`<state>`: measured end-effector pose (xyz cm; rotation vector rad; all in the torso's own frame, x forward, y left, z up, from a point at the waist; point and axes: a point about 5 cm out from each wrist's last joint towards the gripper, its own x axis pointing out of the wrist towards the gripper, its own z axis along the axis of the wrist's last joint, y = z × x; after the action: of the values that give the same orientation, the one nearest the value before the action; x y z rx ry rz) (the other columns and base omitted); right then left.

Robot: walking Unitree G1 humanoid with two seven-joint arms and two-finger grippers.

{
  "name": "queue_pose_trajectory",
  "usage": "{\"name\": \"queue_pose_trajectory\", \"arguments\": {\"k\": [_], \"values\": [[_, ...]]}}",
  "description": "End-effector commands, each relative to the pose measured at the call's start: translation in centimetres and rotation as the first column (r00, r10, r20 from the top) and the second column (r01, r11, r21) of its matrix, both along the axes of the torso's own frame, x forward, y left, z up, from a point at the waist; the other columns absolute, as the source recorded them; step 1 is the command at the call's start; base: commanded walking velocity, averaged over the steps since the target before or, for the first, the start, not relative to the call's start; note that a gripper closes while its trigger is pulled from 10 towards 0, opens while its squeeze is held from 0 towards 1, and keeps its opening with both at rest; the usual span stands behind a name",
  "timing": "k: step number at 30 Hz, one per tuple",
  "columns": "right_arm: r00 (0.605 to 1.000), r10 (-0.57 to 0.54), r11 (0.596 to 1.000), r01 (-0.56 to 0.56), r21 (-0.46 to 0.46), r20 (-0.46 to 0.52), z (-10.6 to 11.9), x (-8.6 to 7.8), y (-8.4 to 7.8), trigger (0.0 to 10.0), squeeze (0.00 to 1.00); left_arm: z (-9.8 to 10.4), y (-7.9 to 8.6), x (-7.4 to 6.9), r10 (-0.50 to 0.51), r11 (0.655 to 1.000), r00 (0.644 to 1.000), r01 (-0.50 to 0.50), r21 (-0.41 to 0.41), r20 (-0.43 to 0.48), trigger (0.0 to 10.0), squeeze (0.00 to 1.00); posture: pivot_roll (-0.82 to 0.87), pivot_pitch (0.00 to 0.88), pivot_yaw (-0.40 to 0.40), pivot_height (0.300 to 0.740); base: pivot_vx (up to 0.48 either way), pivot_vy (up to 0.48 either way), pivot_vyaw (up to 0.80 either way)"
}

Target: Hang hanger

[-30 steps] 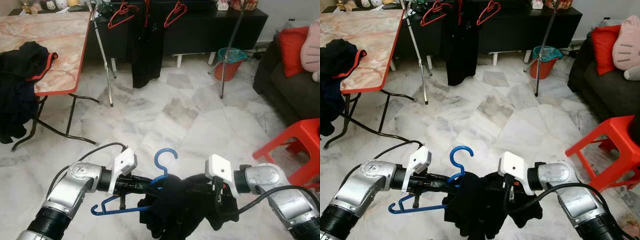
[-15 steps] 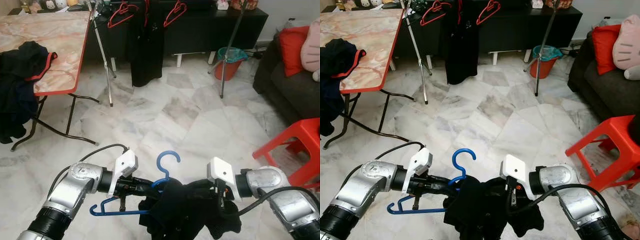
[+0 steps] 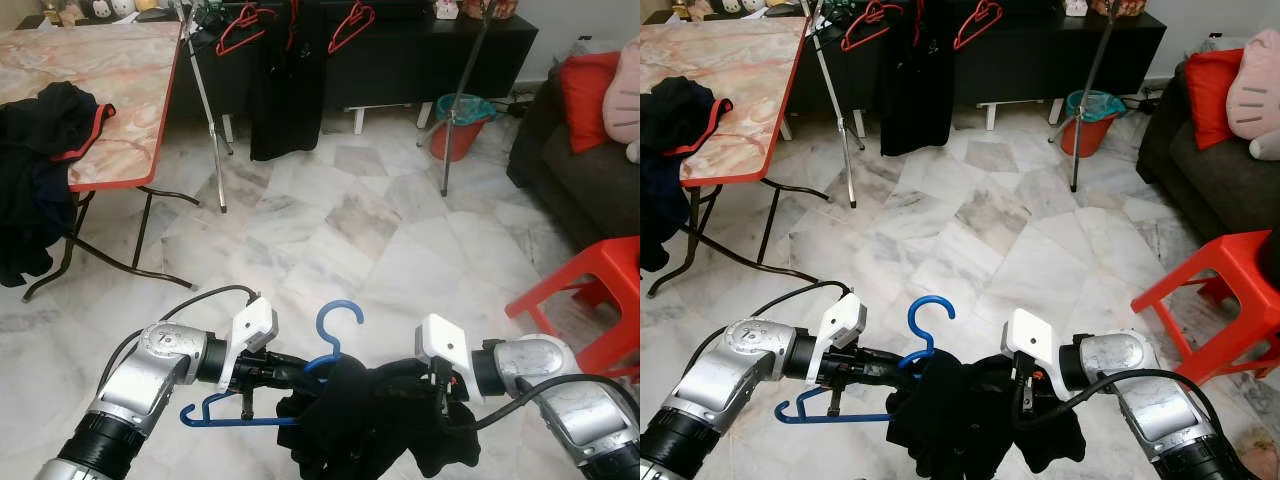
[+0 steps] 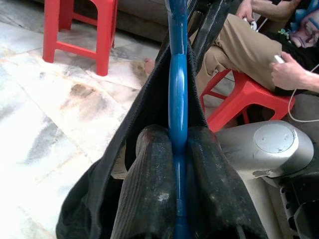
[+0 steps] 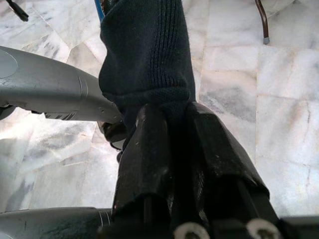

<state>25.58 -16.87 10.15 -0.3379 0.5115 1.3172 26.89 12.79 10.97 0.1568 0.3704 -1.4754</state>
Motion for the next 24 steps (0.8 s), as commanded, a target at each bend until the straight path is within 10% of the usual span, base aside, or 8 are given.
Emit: {"name": "queue_pose_trajectory", "arguments": {"k": [1, 3, 24], "values": [[0.997, 0.07, 0.996, -0.068, 0.049, -0.034, -0.7, -0.7, 1.8, 0.0, 0.0, 1.9, -1.4, 0.8, -0.002, 0.997, 0.996, 0.01, -0.081, 0.091, 10.0, 0.86, -0.2, 0.123, -0.017, 0.74, 0.0, 0.0, 0.0], [0.997, 0.069, 0.996, -0.068, 0.049, -0.033, -0.7, -0.7, 1.8, 0.0, 0.0, 1.9, -1.4, 0.8, 0.0, 0.997, 0.996, 0.007, -0.081, 0.09, 10.0, 1.0, -0.2, 0.123, -0.017, 0.74, 0.0, 0.0, 0.0], [0.994, -0.093, 0.985, 0.1, -0.139, 0.051, -2.6, 1.3, -0.1, 0.0, 0.0, 1.6, 0.7, 1.5, 0.009, 0.999, 0.991, -0.015, 0.041, 0.135, 10.0, 1.0, -0.19, 0.094, -0.012, 0.74, 0.0, 0.0, 0.0]]}}
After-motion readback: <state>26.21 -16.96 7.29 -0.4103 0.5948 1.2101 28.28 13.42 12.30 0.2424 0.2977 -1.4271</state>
